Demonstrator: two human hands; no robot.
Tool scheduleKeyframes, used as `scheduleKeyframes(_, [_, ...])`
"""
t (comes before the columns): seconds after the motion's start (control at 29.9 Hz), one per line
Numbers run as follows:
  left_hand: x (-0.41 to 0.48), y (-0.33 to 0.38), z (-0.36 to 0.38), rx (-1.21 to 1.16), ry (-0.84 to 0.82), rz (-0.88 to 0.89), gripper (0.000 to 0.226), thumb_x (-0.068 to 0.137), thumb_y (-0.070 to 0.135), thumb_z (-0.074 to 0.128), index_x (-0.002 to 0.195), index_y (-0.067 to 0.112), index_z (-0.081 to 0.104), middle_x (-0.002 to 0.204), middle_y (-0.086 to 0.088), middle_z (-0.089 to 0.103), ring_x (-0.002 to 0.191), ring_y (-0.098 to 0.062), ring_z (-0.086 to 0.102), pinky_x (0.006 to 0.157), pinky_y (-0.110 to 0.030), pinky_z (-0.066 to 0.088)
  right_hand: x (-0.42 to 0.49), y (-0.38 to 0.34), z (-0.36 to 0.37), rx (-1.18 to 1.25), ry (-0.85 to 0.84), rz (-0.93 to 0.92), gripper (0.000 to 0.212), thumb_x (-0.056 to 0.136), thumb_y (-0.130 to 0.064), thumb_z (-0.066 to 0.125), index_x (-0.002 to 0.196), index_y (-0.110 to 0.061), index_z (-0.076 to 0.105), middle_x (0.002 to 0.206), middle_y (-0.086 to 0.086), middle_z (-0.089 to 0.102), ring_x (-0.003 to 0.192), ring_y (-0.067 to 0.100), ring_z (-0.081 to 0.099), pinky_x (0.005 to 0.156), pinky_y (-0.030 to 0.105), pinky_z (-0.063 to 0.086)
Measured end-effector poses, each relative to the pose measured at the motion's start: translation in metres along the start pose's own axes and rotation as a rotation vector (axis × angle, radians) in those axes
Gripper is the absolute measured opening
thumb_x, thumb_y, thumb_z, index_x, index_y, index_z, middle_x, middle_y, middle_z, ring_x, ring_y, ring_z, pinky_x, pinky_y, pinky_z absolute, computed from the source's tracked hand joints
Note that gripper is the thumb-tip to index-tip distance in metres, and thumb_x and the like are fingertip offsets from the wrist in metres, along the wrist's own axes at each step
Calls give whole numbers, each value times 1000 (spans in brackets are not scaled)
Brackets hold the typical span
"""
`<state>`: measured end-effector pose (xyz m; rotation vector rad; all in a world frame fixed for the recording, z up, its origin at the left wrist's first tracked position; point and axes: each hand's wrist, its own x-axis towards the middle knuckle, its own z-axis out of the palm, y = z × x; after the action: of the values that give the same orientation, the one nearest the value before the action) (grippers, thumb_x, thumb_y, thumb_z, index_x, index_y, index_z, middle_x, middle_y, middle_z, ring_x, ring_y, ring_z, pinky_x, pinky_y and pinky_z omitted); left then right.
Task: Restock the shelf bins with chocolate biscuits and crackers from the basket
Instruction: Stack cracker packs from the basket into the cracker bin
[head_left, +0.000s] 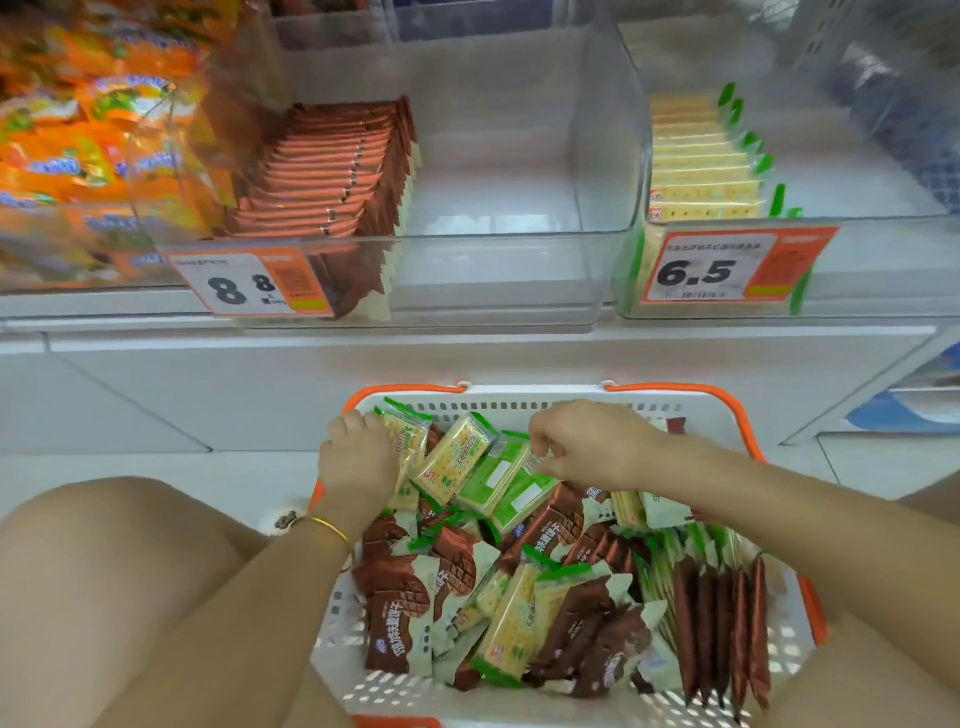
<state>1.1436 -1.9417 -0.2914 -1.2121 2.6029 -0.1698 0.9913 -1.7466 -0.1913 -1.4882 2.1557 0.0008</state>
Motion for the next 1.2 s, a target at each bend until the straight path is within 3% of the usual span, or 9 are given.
scheduleKeyframes(0.17, [2,8,20,101,59,-8,65,85,54,59,127,10,38,126,-6,47,118,-22,47,93,-32,42,5,7,1,31,3,13,16,94,-30,53,106,-19,56,96,-6,50,90,14,47,76,31,43])
scheduleKeyframes(0.4, [6,12,-17,-295,-92,32,29,88,18,64,111,9,47,116,-11,50,102,-29,56,77,-36,47,9,8,-4,80,31,35,21,93,-29,55,111,-18,56,110,1,58,99,19,54,84,35,47])
scheduleKeyframes(0.5, [-3,19,-60,-426,-236,235,26,83,21,70,85,12,46,88,-4,52,74,-18,49,64,-29,39,0,7,-13,135,88,27,35,93,-30,58,125,-18,50,122,3,54,97,14,51,86,30,43])
scheduleKeyframes(0.6, [-28,33,-112,-659,-335,441,27,77,19,78,90,11,55,75,3,52,62,-11,49,58,-27,42,-21,4,-30,197,91,15,62,90,-36,61,143,-19,33,137,3,46,118,17,49,95,28,39])
scheduleKeyframes(0.67, [-48,43,-150,-728,-334,565,24,75,17,79,87,19,58,73,8,59,57,-1,53,53,-20,45,-40,4,-44,273,130,0,67,86,-35,66,142,-17,33,127,1,52,109,15,53,92,24,42])
scheduleKeyframes(0.8, [-74,68,-226,-724,-203,742,25,72,19,80,84,28,59,73,12,61,60,2,56,57,-18,48,-90,18,-87,546,362,-33,47,83,-18,72,124,-15,50,74,-15,58,67,1,57,58,13,42])
scheduleKeyframes(0.9, [-79,92,-280,-720,13,829,28,72,26,78,95,27,62,82,13,60,73,-3,57,69,-21,48,-127,38,-124,754,535,-70,37,83,-3,67,114,-15,52,70,-10,64,62,7,60,48,15,42])
scheduleKeyframes(1.07, [-50,137,-338,-738,396,901,34,85,14,64,118,19,58,107,7,58,99,-7,53,87,-18,40,-139,91,-173,741,846,12,32,84,-2,67,91,-25,45,70,-3,66,65,13,62,51,26,46])
scheduleKeyframes(1.2, [-15,170,-334,-462,385,903,35,86,9,59,119,18,59,115,-1,62,105,-18,56,89,-30,44,-114,118,-182,629,730,199,28,82,-8,71,91,-20,48,80,10,62,65,14,61,64,38,52])
